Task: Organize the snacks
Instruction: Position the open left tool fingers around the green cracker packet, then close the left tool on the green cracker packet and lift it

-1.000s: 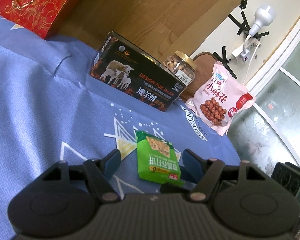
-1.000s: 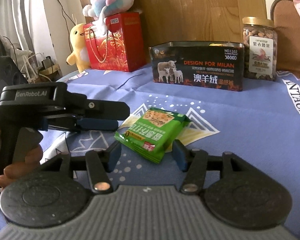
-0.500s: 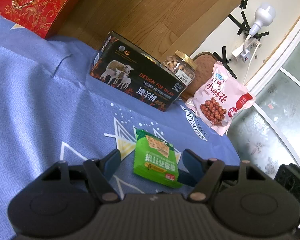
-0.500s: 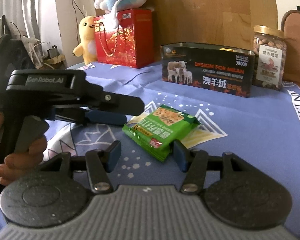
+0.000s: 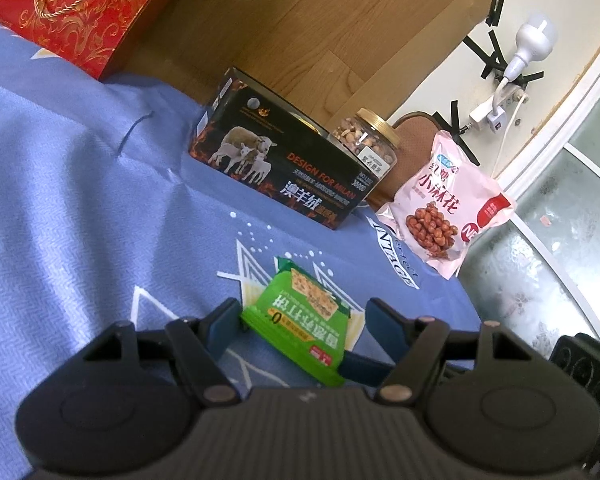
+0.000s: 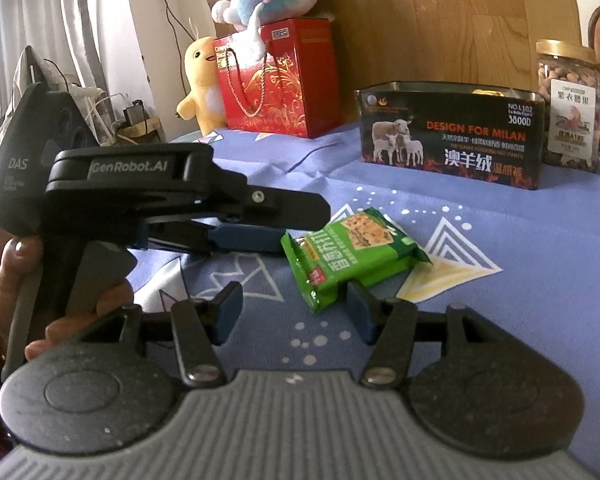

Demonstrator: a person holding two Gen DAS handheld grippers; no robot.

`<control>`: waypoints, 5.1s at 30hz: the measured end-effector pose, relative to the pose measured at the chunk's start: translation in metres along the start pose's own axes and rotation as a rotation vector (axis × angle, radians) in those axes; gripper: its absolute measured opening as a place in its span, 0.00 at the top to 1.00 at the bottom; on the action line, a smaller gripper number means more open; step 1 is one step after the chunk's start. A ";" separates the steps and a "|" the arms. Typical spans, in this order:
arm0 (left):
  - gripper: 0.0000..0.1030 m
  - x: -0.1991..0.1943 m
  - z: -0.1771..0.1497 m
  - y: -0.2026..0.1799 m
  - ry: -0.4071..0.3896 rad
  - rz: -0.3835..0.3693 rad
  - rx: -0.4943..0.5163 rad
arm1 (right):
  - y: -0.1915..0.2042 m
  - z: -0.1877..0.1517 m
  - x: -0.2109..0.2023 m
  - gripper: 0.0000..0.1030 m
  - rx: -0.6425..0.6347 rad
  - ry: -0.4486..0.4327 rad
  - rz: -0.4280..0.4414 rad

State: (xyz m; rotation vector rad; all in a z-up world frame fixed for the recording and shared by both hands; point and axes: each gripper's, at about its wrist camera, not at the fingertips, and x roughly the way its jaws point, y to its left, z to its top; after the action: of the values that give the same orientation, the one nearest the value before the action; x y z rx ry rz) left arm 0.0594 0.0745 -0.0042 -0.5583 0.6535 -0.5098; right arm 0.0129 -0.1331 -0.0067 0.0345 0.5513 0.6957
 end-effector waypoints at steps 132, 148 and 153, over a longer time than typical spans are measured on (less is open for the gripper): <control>0.28 -0.002 0.002 0.001 -0.015 0.025 0.001 | -0.062 0.004 -0.021 0.41 0.309 -0.066 0.102; 0.28 -0.002 0.002 0.001 -0.016 0.025 0.001 | -0.039 0.003 -0.014 0.33 0.160 -0.018 0.037; 0.28 -0.001 0.001 0.000 -0.016 0.026 0.001 | -0.030 0.002 -0.012 0.31 0.107 -0.006 0.019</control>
State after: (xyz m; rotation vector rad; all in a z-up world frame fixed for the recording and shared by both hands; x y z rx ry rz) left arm 0.0594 0.0759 -0.0031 -0.5518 0.6442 -0.4808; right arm 0.0250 -0.1634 -0.0056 0.1415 0.5823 0.6838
